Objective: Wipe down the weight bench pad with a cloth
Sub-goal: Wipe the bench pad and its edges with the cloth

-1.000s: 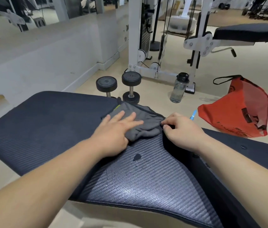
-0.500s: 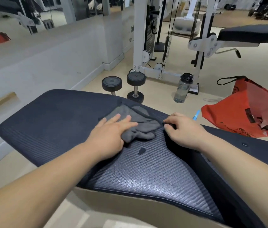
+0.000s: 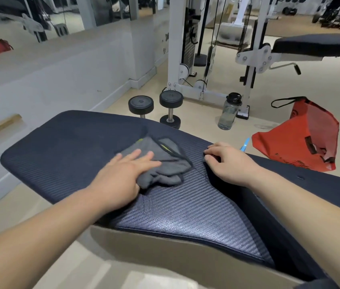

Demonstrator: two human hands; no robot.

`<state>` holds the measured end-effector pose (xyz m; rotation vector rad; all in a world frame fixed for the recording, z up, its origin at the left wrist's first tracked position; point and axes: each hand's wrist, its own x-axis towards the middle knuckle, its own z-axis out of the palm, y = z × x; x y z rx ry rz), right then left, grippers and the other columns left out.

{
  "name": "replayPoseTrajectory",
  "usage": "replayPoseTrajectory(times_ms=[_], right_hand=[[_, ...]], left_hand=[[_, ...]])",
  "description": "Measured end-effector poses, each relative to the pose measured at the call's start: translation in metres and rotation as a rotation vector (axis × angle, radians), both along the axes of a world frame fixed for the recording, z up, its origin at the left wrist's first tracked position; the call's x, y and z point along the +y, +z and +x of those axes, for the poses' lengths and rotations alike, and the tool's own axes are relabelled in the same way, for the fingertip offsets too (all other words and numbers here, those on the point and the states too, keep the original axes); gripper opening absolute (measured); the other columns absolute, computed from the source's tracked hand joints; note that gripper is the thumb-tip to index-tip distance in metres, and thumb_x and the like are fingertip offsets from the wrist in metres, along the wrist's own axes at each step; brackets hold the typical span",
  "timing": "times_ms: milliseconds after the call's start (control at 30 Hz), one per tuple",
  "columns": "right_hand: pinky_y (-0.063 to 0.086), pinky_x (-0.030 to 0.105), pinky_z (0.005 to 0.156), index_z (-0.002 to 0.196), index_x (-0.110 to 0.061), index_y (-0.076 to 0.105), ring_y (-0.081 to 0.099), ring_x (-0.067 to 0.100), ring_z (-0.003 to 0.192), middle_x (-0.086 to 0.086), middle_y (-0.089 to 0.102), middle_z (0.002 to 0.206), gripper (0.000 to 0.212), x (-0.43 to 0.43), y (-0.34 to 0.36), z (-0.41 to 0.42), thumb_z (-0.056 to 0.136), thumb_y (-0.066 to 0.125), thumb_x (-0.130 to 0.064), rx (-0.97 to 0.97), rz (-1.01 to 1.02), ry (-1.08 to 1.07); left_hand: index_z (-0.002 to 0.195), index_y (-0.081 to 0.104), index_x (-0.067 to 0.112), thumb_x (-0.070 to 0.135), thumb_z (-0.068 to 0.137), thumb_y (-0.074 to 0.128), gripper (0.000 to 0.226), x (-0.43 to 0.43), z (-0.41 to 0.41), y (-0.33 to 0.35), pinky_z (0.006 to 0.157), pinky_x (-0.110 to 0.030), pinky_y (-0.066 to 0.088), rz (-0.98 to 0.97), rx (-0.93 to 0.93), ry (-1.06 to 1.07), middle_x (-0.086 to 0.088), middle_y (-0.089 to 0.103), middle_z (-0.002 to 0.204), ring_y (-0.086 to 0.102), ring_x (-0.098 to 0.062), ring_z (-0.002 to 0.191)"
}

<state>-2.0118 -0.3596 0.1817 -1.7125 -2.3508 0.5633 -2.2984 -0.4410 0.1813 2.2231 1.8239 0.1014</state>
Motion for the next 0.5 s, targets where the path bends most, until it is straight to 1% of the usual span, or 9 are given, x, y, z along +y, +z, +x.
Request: replayPoseTrajectory(times_ms=[67,100,133,200,267,300,333,400,500], right_hand=[[0.043,0.030,0.105,0.133,-0.018,0.067,0.058,0.018,0.126,-0.006,0.058,0.140,0.039,-0.002,0.001,-0.001,0.104,0.049,-0.035,-0.004,-0.004,0.002],[0.044,0.031,0.105,0.133,-0.018,0.067,0.058,0.018,0.126,-0.006,0.058,0.140,0.038,-0.002,0.001,-0.001,0.103,0.050,-0.035,-0.005,0.000,0.001],[0.045,0.032,0.105,0.131,-0.018,0.068,0.059,0.019,0.125,-0.005,0.059,0.138,0.038,-0.002,0.001,-0.002,0.103,0.050,-0.035,-0.006,0.005,-0.005],[0.048,0.035,0.101,0.126,-0.020,0.070,0.060,0.020,0.122,-0.005,0.061,0.133,0.035,-0.001,0.002,-0.004,0.102,0.051,-0.037,-0.013,0.022,-0.026],[0.049,0.036,0.095,0.118,-0.022,0.073,0.061,0.023,0.117,-0.004,0.062,0.127,0.032,-0.001,0.003,-0.007,0.101,0.051,-0.037,-0.028,0.035,-0.065],[0.049,0.037,0.092,0.114,-0.022,0.073,0.061,0.024,0.114,-0.004,0.062,0.123,0.030,0.000,0.003,-0.009,0.101,0.051,-0.037,-0.034,0.043,-0.085],[0.049,0.037,0.091,0.111,-0.022,0.073,0.061,0.025,0.112,-0.003,0.062,0.121,0.029,0.001,0.002,-0.012,0.101,0.050,-0.037,-0.039,0.052,-0.097],[0.050,0.039,0.090,0.106,-0.021,0.073,0.060,0.025,0.110,-0.003,0.061,0.117,0.028,0.001,0.001,-0.016,0.101,0.050,-0.037,-0.046,0.059,-0.105],[0.052,0.042,0.093,0.104,-0.022,0.073,0.061,0.023,0.109,-0.005,0.062,0.116,0.027,0.002,0.000,-0.013,0.101,0.050,-0.036,-0.009,0.063,-0.100]], left_hand=[[0.153,0.024,0.049,0.005,0.083,0.044,0.086,-0.004,-0.008,0.002,0.126,-0.051,0.011,-0.006,0.028,0.160,0.017,0.014,0.168,0.008,-0.015,0.157],[0.154,0.021,0.048,0.008,0.085,0.044,0.084,-0.011,-0.003,0.005,0.125,-0.054,0.012,-0.024,0.038,0.197,0.015,0.012,0.168,0.007,-0.019,0.157],[0.155,0.019,0.048,0.010,0.085,0.044,0.083,-0.020,0.007,0.007,0.124,-0.055,0.012,-0.046,0.049,0.185,0.015,0.010,0.169,0.006,-0.022,0.157],[0.154,0.017,0.051,0.008,0.082,0.044,0.088,-0.040,0.030,0.009,0.125,-0.052,0.007,-0.075,0.030,0.035,0.019,0.006,0.168,-0.001,-0.021,0.157],[0.152,0.020,0.055,0.002,0.077,0.043,0.095,-0.050,0.040,0.009,0.126,-0.046,-0.002,-0.108,-0.041,-0.173,0.027,0.004,0.166,-0.009,-0.011,0.156],[0.150,0.023,0.057,-0.001,0.075,0.041,0.096,-0.046,0.036,0.009,0.126,-0.043,-0.004,-0.120,-0.067,-0.235,0.030,0.004,0.164,-0.011,-0.004,0.155],[0.149,0.026,0.057,-0.002,0.074,0.040,0.097,-0.036,0.027,0.007,0.127,-0.041,-0.003,-0.115,-0.077,-0.248,0.033,0.006,0.163,-0.009,0.001,0.153],[0.148,0.029,0.057,-0.003,0.075,0.040,0.095,-0.018,0.007,0.004,0.127,-0.040,0.002,-0.067,-0.059,-0.145,0.032,0.011,0.163,-0.002,0.004,0.153],[0.153,0.018,0.052,0.004,0.086,0.043,0.087,-0.009,-0.002,0.003,0.127,-0.048,0.006,-0.009,0.013,0.102,0.019,0.009,0.168,0.002,-0.011,0.157]])
